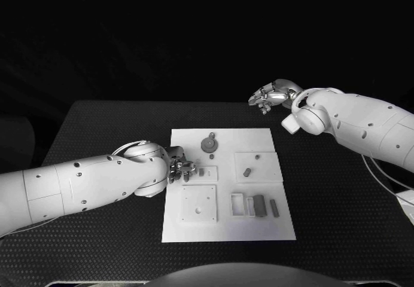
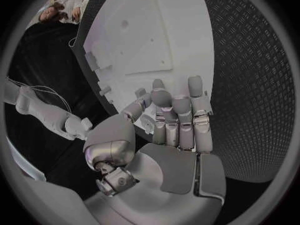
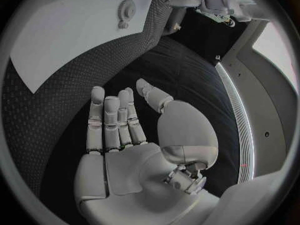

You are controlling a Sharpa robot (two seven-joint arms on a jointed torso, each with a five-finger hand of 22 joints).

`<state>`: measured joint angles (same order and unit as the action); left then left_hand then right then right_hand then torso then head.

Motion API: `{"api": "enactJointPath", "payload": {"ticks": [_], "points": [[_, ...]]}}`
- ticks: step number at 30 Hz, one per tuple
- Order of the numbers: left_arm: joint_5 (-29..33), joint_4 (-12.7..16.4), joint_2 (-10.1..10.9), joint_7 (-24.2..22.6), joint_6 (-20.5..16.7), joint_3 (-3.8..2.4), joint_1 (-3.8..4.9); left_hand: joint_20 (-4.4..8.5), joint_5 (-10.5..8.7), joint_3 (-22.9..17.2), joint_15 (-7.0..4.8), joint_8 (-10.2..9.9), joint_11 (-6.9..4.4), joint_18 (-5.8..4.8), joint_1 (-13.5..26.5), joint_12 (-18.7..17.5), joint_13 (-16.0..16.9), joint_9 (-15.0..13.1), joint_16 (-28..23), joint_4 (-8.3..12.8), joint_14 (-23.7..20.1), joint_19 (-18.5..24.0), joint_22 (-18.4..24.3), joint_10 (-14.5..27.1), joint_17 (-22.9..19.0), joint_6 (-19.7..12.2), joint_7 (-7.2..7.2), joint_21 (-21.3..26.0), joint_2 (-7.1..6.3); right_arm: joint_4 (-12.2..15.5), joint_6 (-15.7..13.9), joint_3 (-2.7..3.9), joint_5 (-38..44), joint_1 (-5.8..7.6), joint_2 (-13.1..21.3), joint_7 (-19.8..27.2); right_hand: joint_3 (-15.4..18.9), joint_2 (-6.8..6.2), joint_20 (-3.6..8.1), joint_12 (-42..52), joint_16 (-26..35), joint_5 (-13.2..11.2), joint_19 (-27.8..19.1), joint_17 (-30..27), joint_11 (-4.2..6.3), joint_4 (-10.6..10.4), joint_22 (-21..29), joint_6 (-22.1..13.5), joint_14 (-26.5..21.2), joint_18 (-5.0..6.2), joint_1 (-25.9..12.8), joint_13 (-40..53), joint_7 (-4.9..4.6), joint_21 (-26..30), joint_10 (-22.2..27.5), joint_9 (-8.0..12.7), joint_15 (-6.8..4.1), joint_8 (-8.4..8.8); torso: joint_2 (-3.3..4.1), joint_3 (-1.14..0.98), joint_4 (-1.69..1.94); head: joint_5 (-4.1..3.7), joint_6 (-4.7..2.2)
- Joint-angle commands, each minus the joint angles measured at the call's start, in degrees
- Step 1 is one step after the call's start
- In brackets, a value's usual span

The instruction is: Assemble the parts on the task board

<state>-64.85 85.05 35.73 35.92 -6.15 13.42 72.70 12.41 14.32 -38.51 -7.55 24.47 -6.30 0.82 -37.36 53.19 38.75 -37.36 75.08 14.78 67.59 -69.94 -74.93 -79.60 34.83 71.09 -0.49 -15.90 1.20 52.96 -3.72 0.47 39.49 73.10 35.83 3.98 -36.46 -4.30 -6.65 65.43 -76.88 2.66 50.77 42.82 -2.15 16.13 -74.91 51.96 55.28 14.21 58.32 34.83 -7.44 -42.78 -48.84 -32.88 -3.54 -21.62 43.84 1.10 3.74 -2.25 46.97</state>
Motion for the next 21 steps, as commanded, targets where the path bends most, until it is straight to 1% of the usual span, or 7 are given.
{"api": "enactJointPath", "payload": {"ticks": [1, 5, 16, 17, 19, 20, 21], "points": [[0.9, 0.3, -0.3, -0.6, 2.4, 0.33, -0.52, -0.31, -0.90, 0.3, 0.06, 0.0, -0.17, -0.82, 0.0, -0.2, -0.1, 0.0, -0.3, -0.4, 0.4, -0.2, -0.7, 0.7, -0.1, -0.4, 0.09, 0.3, -1.06, 0.1, 0.8, 0.01, 0.0, 0.00, 0.0, 0.3, 0.1, -0.35, 0.01, -0.2, 0.3, 0.2, -0.5, -0.1, -0.01, 0.0, -0.8, 0.1, -0.4, 0.79, -0.1, -0.1, -0.51, 0.3, 0.5, -0.1, -0.03, 0.25, 0.00, 0.01, 0.02, -0.05, 0.04], [1.1, 0.3, -0.3, -0.9, 2.9, 0.33, -0.52, -0.26, -2.48, 0.5, -0.03, -0.1, -0.18, -0.82, -0.1, -0.2, -0.2, 0.0, -0.3, -1.2, 0.4, -0.4, -0.8, 0.7, -0.2, -0.4, 0.08, 0.6, -2.15, 0.1, 0.8, 0.01, 0.0, -0.01, 0.0, 0.2, 0.2, -0.44, -0.01, -0.2, 0.3, 0.2, -0.6, -0.1, -0.03, 0.0, -0.8, 0.0, -0.4, 0.79, -0.2, -0.1, -0.54, 0.3, 0.5, -0.1, -0.01, 0.30, 0.00, -0.02, 0.01, -0.06, 0.10], [0.7, 0.5, 0.4, -1.2, 2.0, 0.32, -0.54, -0.24, -4.33, 0.9, -0.20, -0.1, -0.17, -0.82, -0.1, -0.2, -0.4, 0.0, -0.2, -2.7, 0.3, -0.6, -0.8, 0.7, -0.5, -0.5, 0.09, 1.0, -3.87, 0.1, 0.7, 0.01, 0.0, -0.04, 0.0, 0.3, 0.2, -0.49, -0.03, -0.2, 0.3, 0.2, -0.6, -0.1, -0.04, 0.0, -0.8, 0.0, -0.4, 0.79, -0.2, -0.1, -0.55, 0.3, 0.6, -0.1, 0.00, 0.34, 0.01, 0.01, -0.02, -0.14, 0.09], [0.6, 0.5, 0.6, -1.3, 1.8, 0.31, -0.54, -0.22, -6.05, 1.0, -0.24, -0.2, -0.16, -0.82, -0.1, -0.2, -0.5, 0.0, -0.2, -3.1, 0.3, -0.6, -0.8, 0.8, -0.5, -0.5, 0.10, 1.1, -4.33, 0.1, 0.7, 0.01, 0.0, -0.06, 0.0, 0.3, 0.2, -0.49, -0.03, -0.2, 0.3, 0.2, -0.6, -0.1, -0.04, 0.0, -0.8, 0.0, -0.4, 0.79, -0.2, -0.1, -0.55, 0.3, 0.6, -0.1, 0.01, 0.34, 0.01, 0.03, -0.02, -0.18, 0.06], [0.6, 0.6, 0.8, -1.5, 1.6, 0.30, -0.54, -0.20, -8.26, 1.0, -0.30, -0.2, -0.16, -0.82, 0.0, -0.2, -0.6, 0.0, -0.2, -3.9, 0.2, -0.6, -0.8, 0.8, -0.6, -0.6, 0.10, 1.4, -5.34, 0.0, 0.7, 0.01, 0.0, -0.09, 0.1, 0.3, 0.2, -0.50, -0.03, -0.2, 0.3, 0.2, -0.6, -0.1, -0.05, 0.0, -0.8, 0.0, -0.4, 0.79, -0.2, -0.1, -0.55, 0.3, 0.6, -0.1, 0.01, 0.34, 0.00, 0.05, 0.00, -0.22, -0.03], [0.7, 0.6, 0.9, -1.6, 1.5, 0.30, -0.54, -0.19, -9.82, 1.0, -0.33, -0.3, -0.15, -0.82, 0.1, -0.3, -0.6, 0.0, -0.2, -4.3, 0.2, -0.6, -0.8, 0.9, -0.7, -0.6, 0.11, 1.5, -5.97, 0.0, 0.7, 0.01, 0.0, -0.09, 0.1, 0.3, 0.2, -0.50, -0.03, -0.2, 0.3, 0.2, -0.6, -0.1, -0.05, 0.0, -0.8, 0.0, -0.5, 0.79, -0.2, -0.1, -0.56, 0.3, 0.6, -0.1, 0.01, 0.35, 0.00, 0.06, 0.00, -0.22, -0.04], [0.9, 0.8, 1.1, -1.8, 1.5, 0.29, -0.53, -0.22, -10.88, 0.9, -0.36, -0.4, -0.11, -0.82, 0.1, -0.3, -0.7, 0.0, -0.3, -4.8, 0.1, -0.5, -0.8, 1.1, -0.8, -0.8, 0.17, 1.6, -6.78, 0.0, 0.7, 0.01, 0.0, -0.10, 0.1, 0.3, 0.2, -0.50, -0.04, -0.2, 0.3, 0.2, -0.6, -0.1, -0.05, 0.0, -0.8, 0.0, -0.5, 0.79, -0.2, -0.1, -0.56, 0.3, 0.6, -0.1, 0.01, 0.35, -0.01, 0.06, 0.00, -0.22, -0.04]]}}
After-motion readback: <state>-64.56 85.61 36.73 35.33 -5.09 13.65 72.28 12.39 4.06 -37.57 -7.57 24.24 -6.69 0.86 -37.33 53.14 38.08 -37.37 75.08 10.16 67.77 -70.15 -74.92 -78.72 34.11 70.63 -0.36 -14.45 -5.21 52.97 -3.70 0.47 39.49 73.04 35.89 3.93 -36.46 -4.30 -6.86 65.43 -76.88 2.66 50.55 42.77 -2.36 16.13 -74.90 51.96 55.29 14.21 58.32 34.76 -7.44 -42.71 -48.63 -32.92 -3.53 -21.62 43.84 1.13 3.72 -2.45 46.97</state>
